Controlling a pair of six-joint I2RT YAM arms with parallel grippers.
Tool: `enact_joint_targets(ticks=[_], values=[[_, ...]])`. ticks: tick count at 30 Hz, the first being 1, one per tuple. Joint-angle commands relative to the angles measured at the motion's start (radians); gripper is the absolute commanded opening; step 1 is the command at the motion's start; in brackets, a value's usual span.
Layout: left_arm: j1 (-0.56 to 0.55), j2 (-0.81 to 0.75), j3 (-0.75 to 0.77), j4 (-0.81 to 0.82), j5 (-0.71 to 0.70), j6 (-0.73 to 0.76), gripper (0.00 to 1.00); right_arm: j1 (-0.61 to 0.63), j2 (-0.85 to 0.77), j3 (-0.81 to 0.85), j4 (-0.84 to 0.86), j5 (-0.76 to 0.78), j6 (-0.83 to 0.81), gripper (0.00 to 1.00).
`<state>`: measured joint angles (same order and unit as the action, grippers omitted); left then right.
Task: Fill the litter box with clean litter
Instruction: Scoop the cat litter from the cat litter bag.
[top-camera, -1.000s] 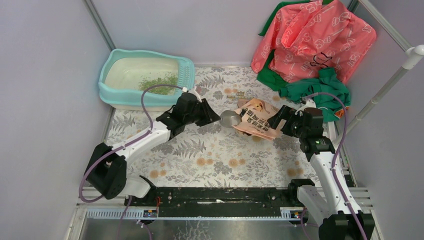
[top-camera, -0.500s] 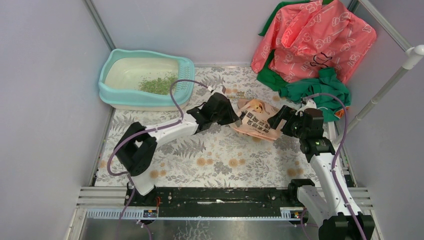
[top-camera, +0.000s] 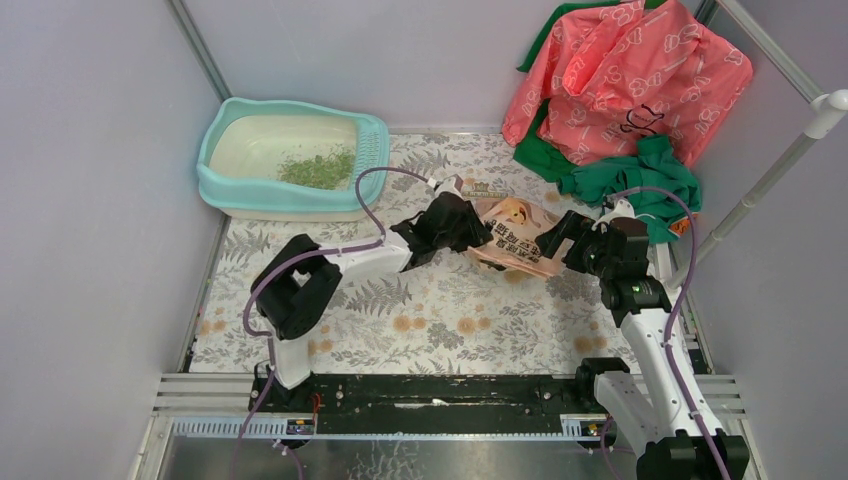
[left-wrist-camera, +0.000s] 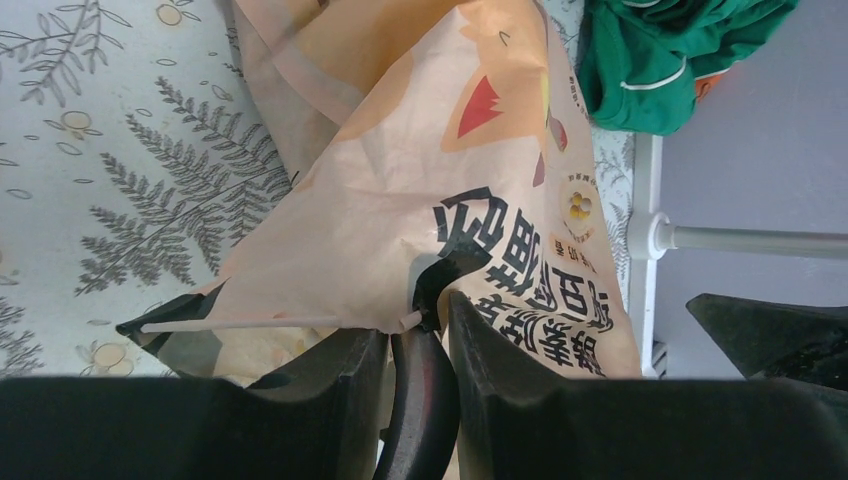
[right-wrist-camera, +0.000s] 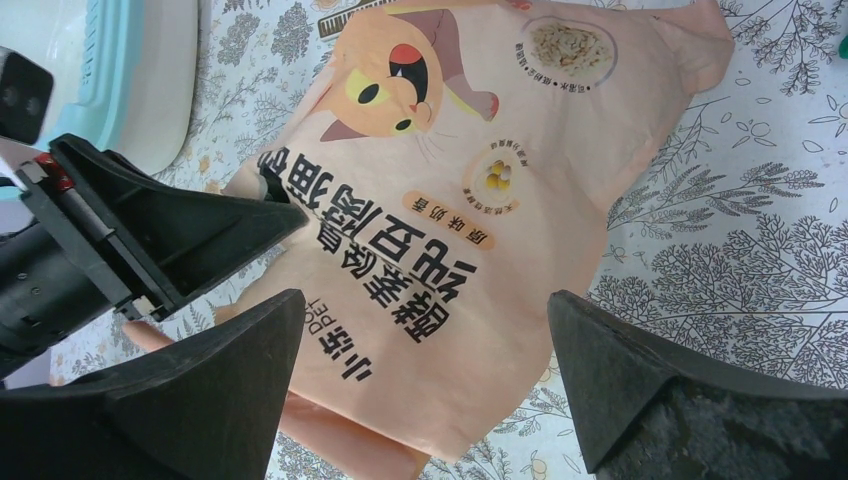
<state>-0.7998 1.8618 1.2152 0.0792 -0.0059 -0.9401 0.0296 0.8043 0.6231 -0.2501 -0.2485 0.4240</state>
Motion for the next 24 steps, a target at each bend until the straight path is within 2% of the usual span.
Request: enact_joint_targets(ticks=[1, 8, 13, 24], values=[[-0.001, 0.071, -0.094, 0.217, 0.036, -0.046, 0.0, -0.003, -0.023, 0.0, 0.031, 0.001, 0.005, 1.0], [0.003, 0.072, -0.226, 0.513, 0.107, -0.099, 0.0, -0.003, -0.028, 0.001, 0.022, 0.0, 0.003, 1.0], [0.043, 0.049, -0.36, 0.786, 0.211, -0.183, 0.0, -0.003, -0.027, 0.002, 0.024, -0.006, 0.006, 1.0], [0.135, -0.038, -0.587, 1.029, 0.317, -0.296, 0.0, -0.003, -0.01, 0.008, 0.032, -0.012, 0.004, 1.0]])
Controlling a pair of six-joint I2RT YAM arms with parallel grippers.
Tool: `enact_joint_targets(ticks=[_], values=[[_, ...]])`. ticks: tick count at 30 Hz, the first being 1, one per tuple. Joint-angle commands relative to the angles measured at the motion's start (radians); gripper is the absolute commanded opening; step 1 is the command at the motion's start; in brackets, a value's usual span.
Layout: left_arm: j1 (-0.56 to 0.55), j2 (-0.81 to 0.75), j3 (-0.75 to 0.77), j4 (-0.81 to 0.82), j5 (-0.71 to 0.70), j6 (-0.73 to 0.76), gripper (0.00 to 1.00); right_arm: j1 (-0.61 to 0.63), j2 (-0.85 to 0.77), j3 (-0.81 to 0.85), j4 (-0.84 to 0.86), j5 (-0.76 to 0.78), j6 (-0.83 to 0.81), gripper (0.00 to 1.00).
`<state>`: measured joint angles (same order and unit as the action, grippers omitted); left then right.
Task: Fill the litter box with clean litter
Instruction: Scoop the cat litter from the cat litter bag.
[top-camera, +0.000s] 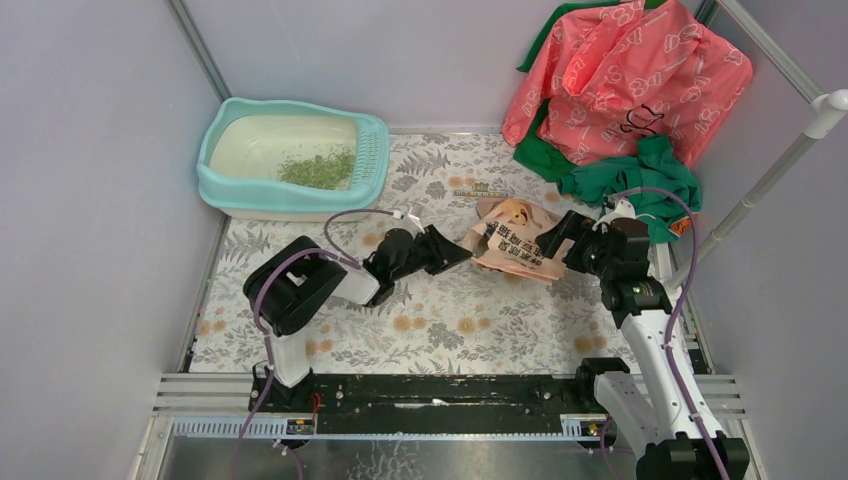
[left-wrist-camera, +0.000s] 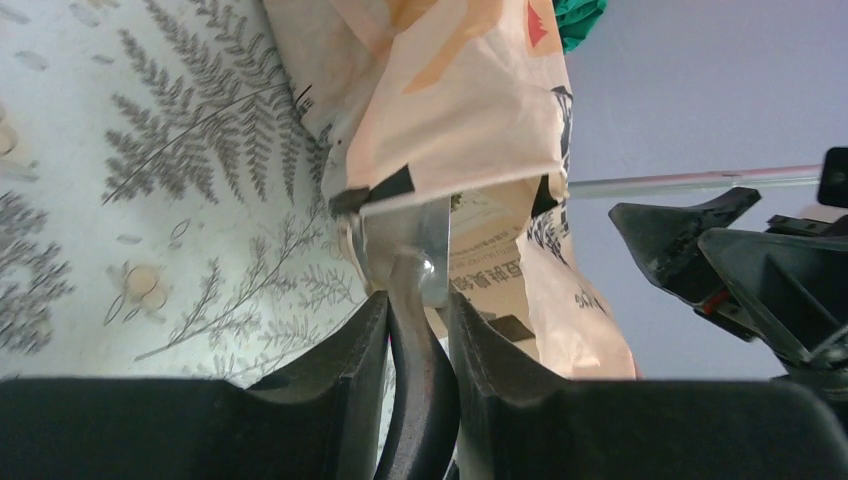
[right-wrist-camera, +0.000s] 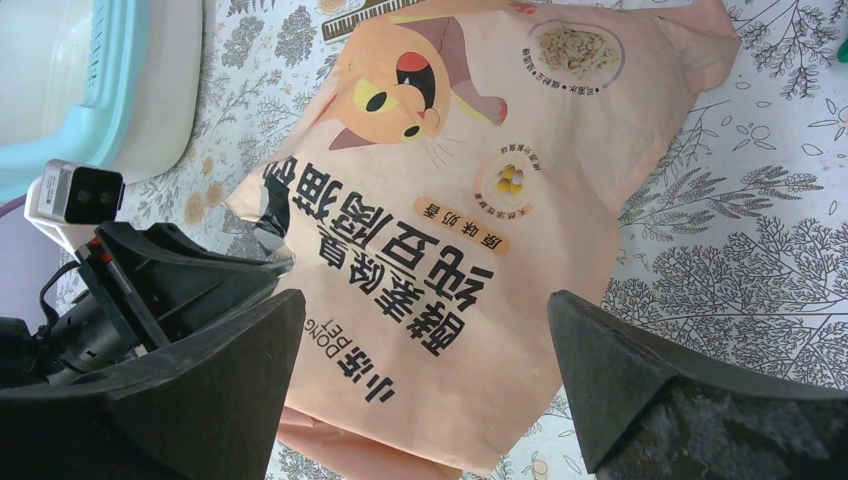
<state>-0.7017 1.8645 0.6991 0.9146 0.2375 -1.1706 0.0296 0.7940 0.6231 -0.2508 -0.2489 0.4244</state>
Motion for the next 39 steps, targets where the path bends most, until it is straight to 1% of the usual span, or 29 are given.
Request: enact_joint_targets(ticks=[1, 5, 8, 17, 21, 28, 34, 36, 39], values=[[0.044, -0.045, -0.091, 0.21, 0.085, -0.072, 0.0, -0.003, 0.002, 0.01, 0.031, -0.011, 0.004, 1.0], [0.074, -0.075, -0.175, 0.279, 0.093, -0.094, 0.0, -0.003, 0.002, 0.018, 0.024, -0.009, 0.0, 1.0], [0.093, -0.107, -0.231, 0.3, 0.09, -0.102, 0.0, -0.003, 0.002, 0.022, 0.022, -0.01, -0.001, 1.0], [0.122, -0.234, -0.324, 0.221, 0.047, -0.077, 0.0, -0.003, -0.001, 0.023, 0.018, -0.012, 0.003, 1.0], [0.136, -0.253, -0.366, 0.223, 0.029, -0.095, 0.0, -0.003, -0.005, 0.022, 0.014, -0.009, 0.001, 1.0], [0.143, -0.161, -0.391, 0.369, 0.018, -0.192, 0.0, -0.002, -0.007, 0.025, 0.012, -0.012, 0.007, 1.0], [0.144, 0.021, -0.414, 0.673, -0.007, -0.315, 0.0, -0.003, -0.012, 0.025, 0.004, -0.008, 0.004, 1.0], [0.141, 0.07, -0.412, 0.697, -0.011, -0.337, 0.0, -0.003, -0.014, 0.024, 0.003, -0.007, 0.002, 1.0], [0.13, 0.091, -0.41, 0.698, -0.034, -0.321, 0.0, -0.003, -0.013, 0.022, 0.003, -0.008, 0.002, 1.0]])
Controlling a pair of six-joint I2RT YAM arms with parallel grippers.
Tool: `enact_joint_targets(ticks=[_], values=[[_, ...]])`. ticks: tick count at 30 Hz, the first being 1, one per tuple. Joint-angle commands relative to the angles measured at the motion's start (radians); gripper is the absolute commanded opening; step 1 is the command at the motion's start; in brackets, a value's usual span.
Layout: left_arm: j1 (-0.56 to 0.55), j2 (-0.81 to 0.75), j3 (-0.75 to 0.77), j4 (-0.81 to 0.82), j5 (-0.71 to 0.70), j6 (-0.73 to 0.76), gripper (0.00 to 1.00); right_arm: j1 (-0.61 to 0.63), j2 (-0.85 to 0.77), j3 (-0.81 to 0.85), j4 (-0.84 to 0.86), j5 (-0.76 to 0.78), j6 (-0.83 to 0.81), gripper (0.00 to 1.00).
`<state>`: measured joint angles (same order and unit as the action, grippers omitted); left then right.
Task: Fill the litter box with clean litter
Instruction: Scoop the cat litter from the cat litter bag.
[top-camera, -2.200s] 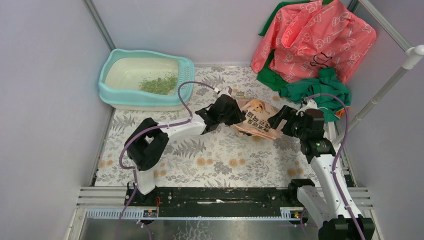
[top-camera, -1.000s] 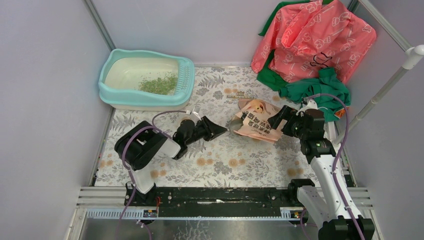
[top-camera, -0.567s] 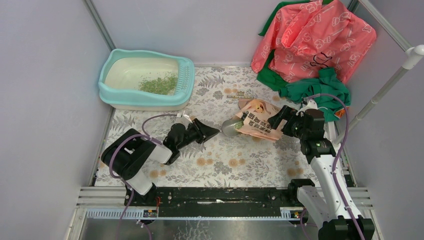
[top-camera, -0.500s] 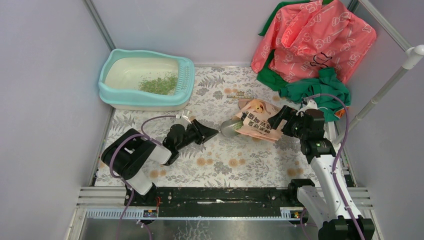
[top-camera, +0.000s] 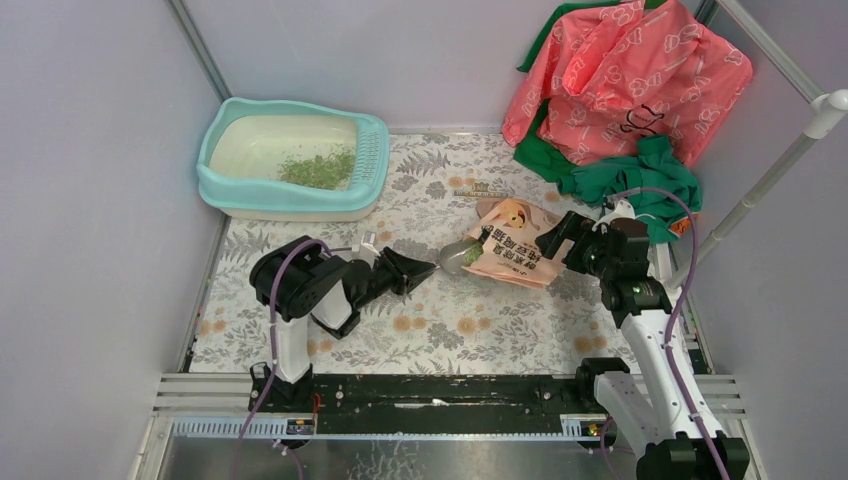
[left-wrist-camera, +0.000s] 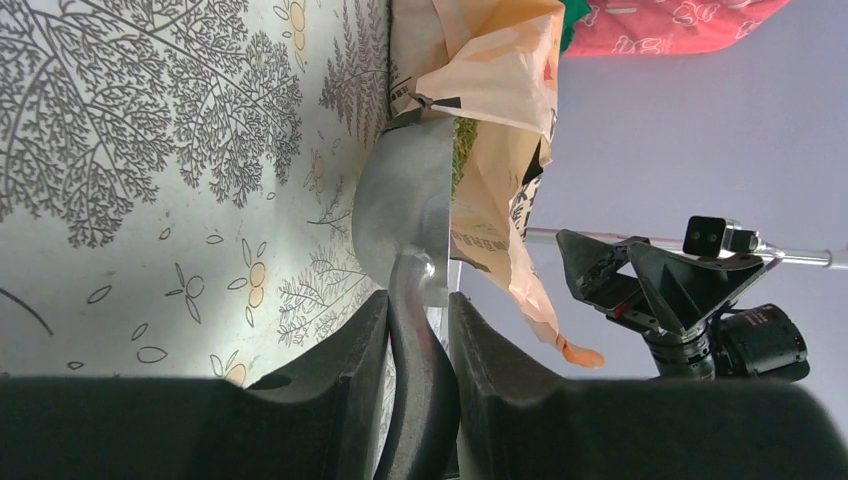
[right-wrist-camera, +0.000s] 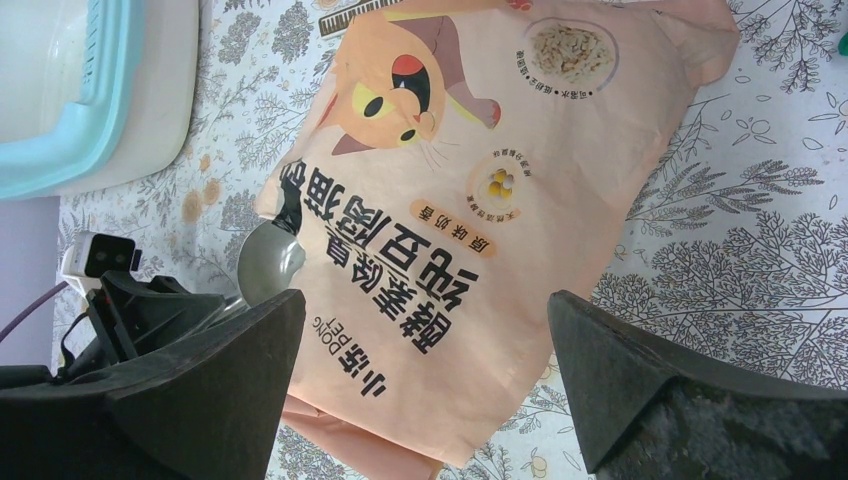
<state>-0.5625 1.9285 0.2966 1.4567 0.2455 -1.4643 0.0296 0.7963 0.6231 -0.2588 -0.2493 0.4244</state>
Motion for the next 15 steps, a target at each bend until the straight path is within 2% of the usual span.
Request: enact_joint_targets(ticks=[1, 4, 8, 15], values=[[-0.012, 0.028, -0.009, 0.156, -0.052, -0.023, 0.0, -0.003, -0.016, 0.02, 0.013, -0.007, 0.002, 1.0], [-0.013, 0.058, 0.0, 0.157, -0.098, -0.043, 0.0, -0.003, -0.013, 0.01, 0.024, -0.013, 0.007, 1.0], [-0.016, 0.173, 0.068, 0.163, -0.077, -0.123, 0.0, -0.003, -0.011, 0.01, 0.026, -0.015, 0.008, 1.0], [-0.023, 0.148, 0.036, 0.164, -0.084, -0.108, 0.0, -0.003, -0.016, 0.011, 0.017, -0.009, -0.007, 1.0]])
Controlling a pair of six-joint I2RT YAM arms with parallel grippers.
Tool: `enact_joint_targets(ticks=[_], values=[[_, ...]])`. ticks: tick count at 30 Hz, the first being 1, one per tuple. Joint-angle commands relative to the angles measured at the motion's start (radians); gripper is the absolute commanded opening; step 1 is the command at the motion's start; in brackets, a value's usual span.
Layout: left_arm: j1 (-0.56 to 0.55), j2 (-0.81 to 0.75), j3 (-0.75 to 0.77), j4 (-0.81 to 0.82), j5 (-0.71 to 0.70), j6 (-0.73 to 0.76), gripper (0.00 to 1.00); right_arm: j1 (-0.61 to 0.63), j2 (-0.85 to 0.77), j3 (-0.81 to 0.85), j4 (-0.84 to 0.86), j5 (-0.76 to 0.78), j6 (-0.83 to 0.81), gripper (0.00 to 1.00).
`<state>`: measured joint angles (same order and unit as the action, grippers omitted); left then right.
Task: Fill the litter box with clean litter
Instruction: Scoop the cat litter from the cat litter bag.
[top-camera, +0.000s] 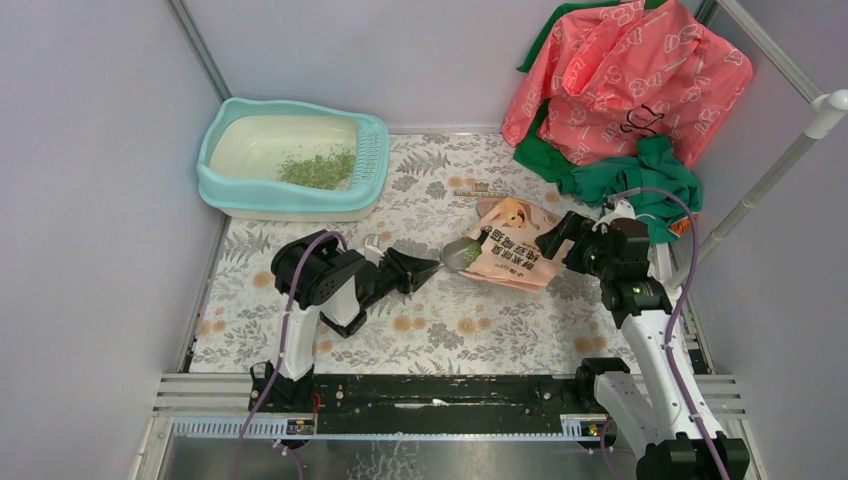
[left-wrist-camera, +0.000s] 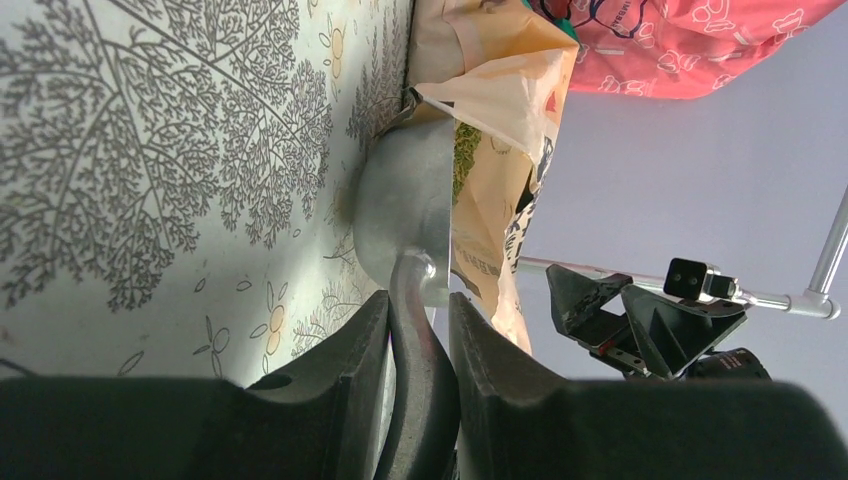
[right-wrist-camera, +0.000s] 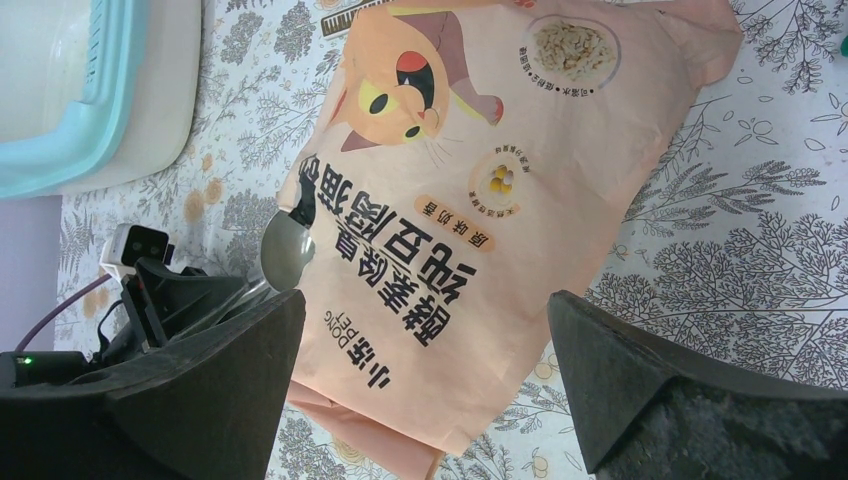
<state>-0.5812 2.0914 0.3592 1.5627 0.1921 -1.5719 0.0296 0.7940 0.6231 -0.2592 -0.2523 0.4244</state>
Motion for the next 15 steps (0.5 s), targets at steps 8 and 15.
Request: enact_joint_targets(ticks=[8, 15], values=[[0.05, -0.188, -0.217, 0.053, -0.047, 0.04, 0.0, -0.003, -0.018, 0.01, 0.02, -0.011, -0.004, 1.0], [0.068, -0.248, -0.275, 0.056, -0.047, 0.069, 0.0, -0.003, -0.019, 0.02, 0.014, -0.014, -0.005, 1.0]])
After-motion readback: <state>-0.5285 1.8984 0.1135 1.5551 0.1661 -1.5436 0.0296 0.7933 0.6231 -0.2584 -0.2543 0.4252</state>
